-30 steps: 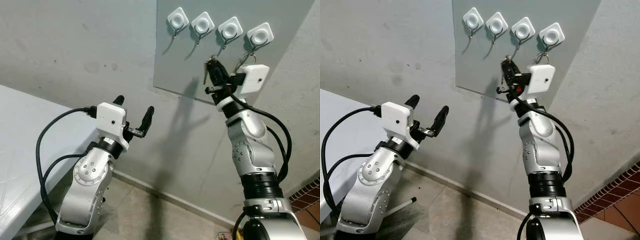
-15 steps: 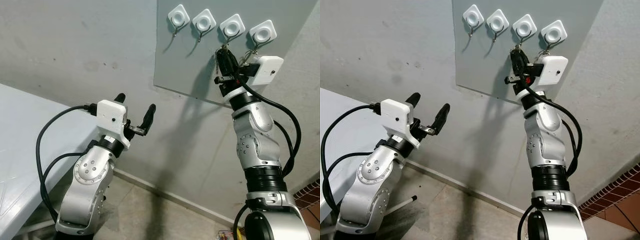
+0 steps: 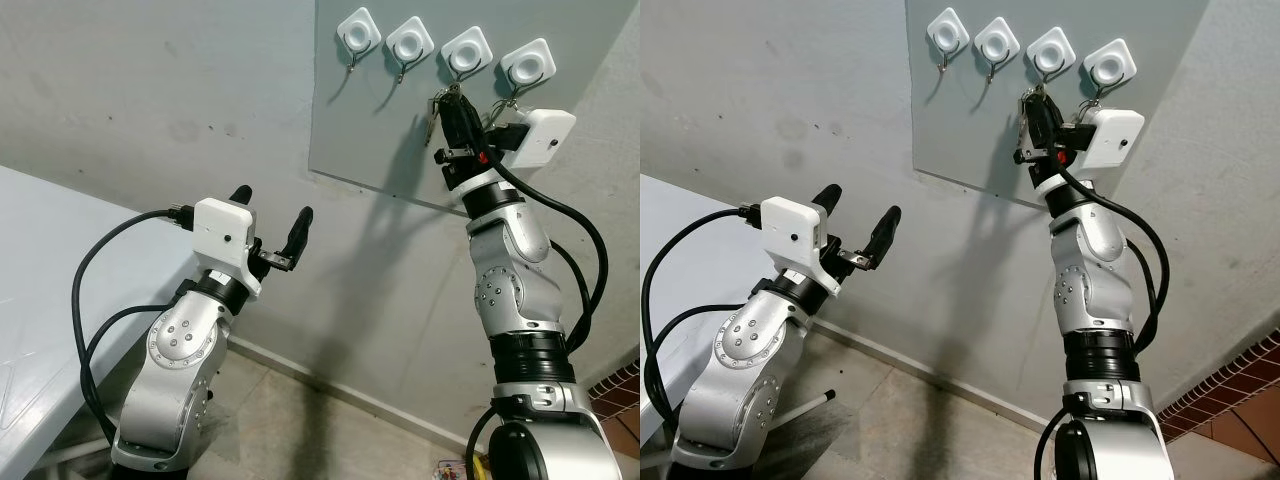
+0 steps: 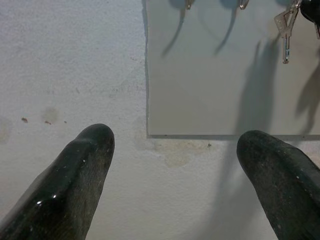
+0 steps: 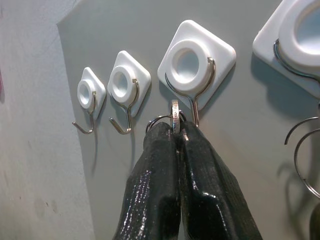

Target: Hang keys on a hook

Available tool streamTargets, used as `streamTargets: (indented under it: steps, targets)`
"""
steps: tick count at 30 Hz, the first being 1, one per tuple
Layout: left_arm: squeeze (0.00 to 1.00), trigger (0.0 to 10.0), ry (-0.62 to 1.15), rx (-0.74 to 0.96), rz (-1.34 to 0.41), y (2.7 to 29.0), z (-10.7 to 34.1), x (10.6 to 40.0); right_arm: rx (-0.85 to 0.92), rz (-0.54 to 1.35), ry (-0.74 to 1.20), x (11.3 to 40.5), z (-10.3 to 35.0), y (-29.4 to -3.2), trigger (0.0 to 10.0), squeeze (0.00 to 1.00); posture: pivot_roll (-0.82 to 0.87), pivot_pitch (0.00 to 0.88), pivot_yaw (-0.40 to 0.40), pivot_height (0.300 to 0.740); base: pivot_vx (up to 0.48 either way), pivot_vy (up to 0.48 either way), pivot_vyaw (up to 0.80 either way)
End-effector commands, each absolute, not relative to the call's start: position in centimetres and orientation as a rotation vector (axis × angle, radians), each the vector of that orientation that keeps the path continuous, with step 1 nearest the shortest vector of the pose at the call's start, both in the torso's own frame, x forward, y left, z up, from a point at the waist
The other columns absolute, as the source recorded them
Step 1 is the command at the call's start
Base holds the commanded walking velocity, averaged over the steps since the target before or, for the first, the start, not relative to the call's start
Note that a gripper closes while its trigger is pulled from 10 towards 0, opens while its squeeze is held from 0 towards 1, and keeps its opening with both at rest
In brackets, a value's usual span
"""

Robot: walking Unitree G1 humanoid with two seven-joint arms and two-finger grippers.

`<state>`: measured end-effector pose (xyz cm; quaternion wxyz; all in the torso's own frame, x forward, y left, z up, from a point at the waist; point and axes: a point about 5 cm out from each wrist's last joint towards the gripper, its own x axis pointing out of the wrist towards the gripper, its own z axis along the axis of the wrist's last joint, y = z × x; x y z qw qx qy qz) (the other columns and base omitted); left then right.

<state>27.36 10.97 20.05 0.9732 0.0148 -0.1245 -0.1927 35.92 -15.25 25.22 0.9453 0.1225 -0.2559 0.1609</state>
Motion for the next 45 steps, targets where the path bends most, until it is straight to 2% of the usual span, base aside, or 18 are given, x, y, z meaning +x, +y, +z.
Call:
streamTargets:
  steps: [1,13,22,25,31,35,45]
  targets:
    - [0.00,10.0,-0.263,0.031,-0.403,10.7,20.5,27.1,0.253,0.325,-0.560,35.6,26.1,-15.7,10.0,0.00,-0.03,0.080,-0.013,0.740,0.000,0.000,0.00]
    - [0.00,10.0,-0.262,0.027,-0.406,10.7,20.5,27.1,0.281,0.363,-0.580,35.6,27.0,-15.5,10.0,0.00,-0.03,0.074,-0.012,0.740,0.000,0.000,0.00]
    - [0.00,10.0,-0.262,0.019,-0.397,10.7,20.4,27.0,0.373,0.420,-0.581,35.7,28.1,-14.9,10.0,0.00,-0.02,0.063,-0.020,0.740,0.000,0.000,0.00]
    - [0.00,10.0,-0.263,0.020,-0.397,10.6,20.5,27.0,0.323,0.423,-0.490,36.3,26.6,-14.3,10.0,0.00,-0.02,0.067,-0.023,0.740,0.000,0.000,0.00]
    - [0.00,10.0,-0.261,0.017,-0.388,10.8,20.5,27.0,0.314,0.417,-0.457,36.3,25.9,-14.3,10.0,0.00,-0.02,0.074,-0.024,0.740,0.000,0.000,0.00]
    - [0.00,10.0,-0.260,0.018,-0.384,10.9,20.5,26.9,0.268,0.404,-0.359,36.6,24.0,-14.2,10.0,0.00,-0.02,0.077,-0.024,0.740,0.000,0.000,0.00]
    - [0.00,10.0,-0.256,0.012,-0.380,11.0,20.5,26.9,0.317,0.414,-0.429,35.9,24.5,-14.2,10.0,0.00,-0.02,0.087,-0.021,0.740,0.000,0.000,0.00]
